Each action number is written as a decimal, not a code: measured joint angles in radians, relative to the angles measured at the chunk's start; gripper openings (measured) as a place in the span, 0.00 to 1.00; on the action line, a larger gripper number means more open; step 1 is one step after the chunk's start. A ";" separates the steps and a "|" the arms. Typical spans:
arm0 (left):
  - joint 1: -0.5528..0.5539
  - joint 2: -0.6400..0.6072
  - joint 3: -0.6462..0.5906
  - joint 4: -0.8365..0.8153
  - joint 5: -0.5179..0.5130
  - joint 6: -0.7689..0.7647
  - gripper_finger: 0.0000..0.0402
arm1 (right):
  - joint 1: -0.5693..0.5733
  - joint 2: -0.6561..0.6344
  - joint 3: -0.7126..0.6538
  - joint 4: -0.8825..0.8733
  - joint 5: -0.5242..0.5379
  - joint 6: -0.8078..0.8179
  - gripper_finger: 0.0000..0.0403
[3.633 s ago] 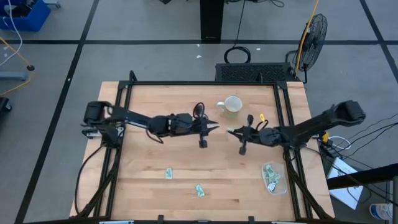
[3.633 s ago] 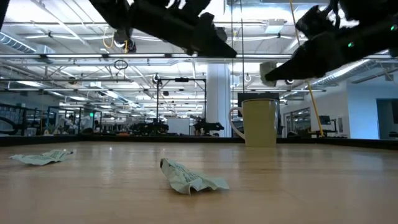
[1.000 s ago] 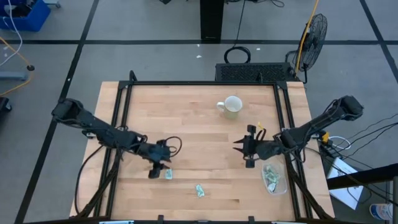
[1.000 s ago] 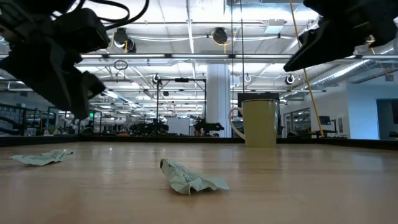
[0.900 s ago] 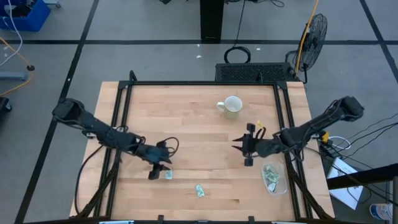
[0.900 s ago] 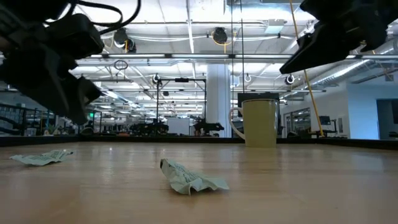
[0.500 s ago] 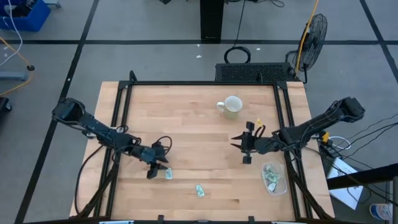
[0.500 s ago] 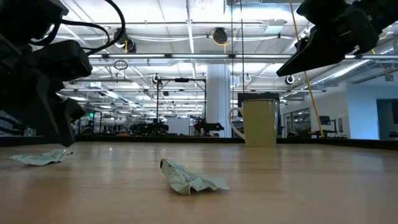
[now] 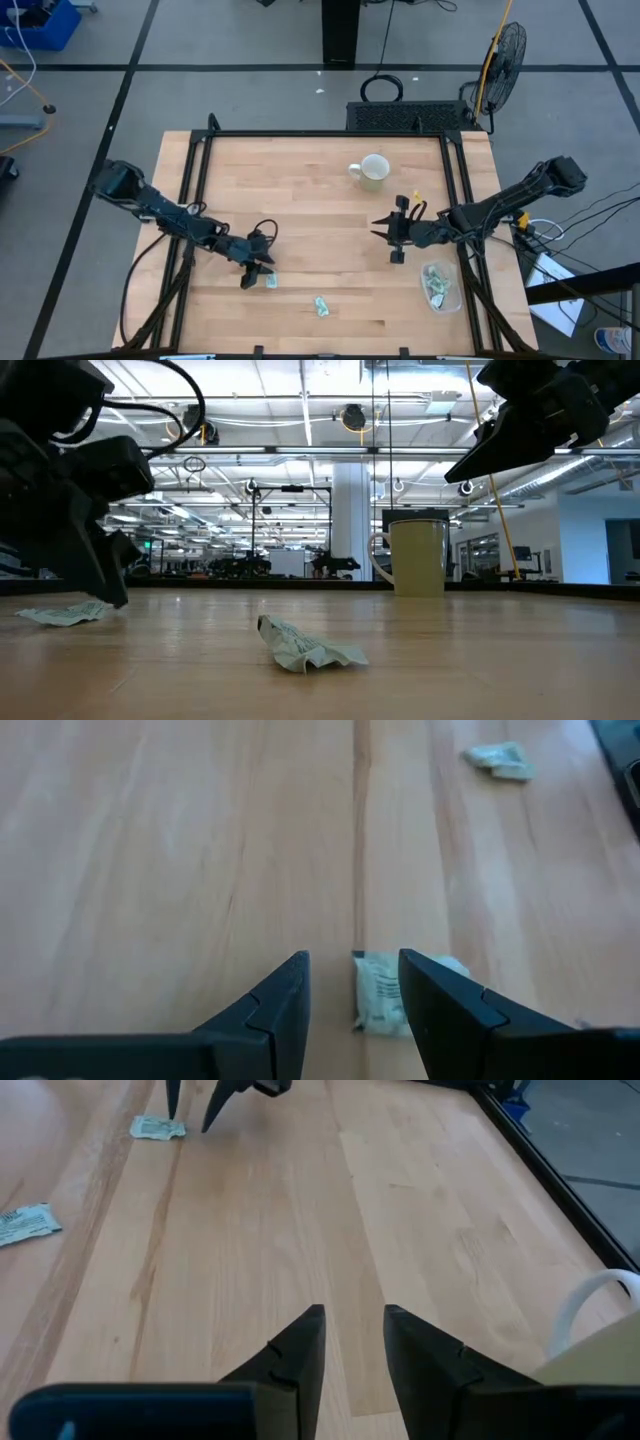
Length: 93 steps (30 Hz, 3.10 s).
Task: Pick and place Stevia / Truvia into bins
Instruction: Put the stevia packet into the transparent bin
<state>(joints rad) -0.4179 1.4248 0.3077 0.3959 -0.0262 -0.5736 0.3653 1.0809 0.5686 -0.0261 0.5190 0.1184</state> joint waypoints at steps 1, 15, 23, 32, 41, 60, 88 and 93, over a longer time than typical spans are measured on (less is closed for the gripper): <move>-0.002 0.020 0.000 0.017 0.004 -0.002 0.39 | 0.000 0.000 0.000 0.000 0.000 0.000 0.25; -0.044 0.077 0.006 0.047 -0.002 -0.032 0.16 | 0.000 0.000 0.000 -0.001 0.000 0.000 0.25; -0.025 0.068 0.016 0.127 -0.024 0.135 0.03 | 0.000 0.000 0.000 0.000 0.000 -0.011 0.25; 0.129 0.067 0.189 0.142 -0.216 0.397 0.04 | -0.020 0.000 0.000 0.024 0.001 0.073 0.25; 0.238 0.144 0.458 0.144 -0.333 0.802 0.04 | -0.151 0.016 -0.004 0.219 -0.052 0.364 0.25; 0.268 0.390 0.805 -0.012 -0.337 1.032 0.04 | -0.295 0.120 -0.210 0.735 -0.461 0.575 0.43; 0.326 0.390 0.803 0.067 -0.155 1.095 0.03 | -0.296 0.120 -0.216 0.785 -0.463 0.570 0.31; 0.334 0.390 0.803 0.066 -0.149 1.092 0.08 | -0.309 0.120 -0.216 0.785 -0.464 0.540 0.11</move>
<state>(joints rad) -0.0837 1.8149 1.1107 0.4618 -0.1753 0.5182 0.0565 1.2011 0.3523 0.7586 0.0552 0.6583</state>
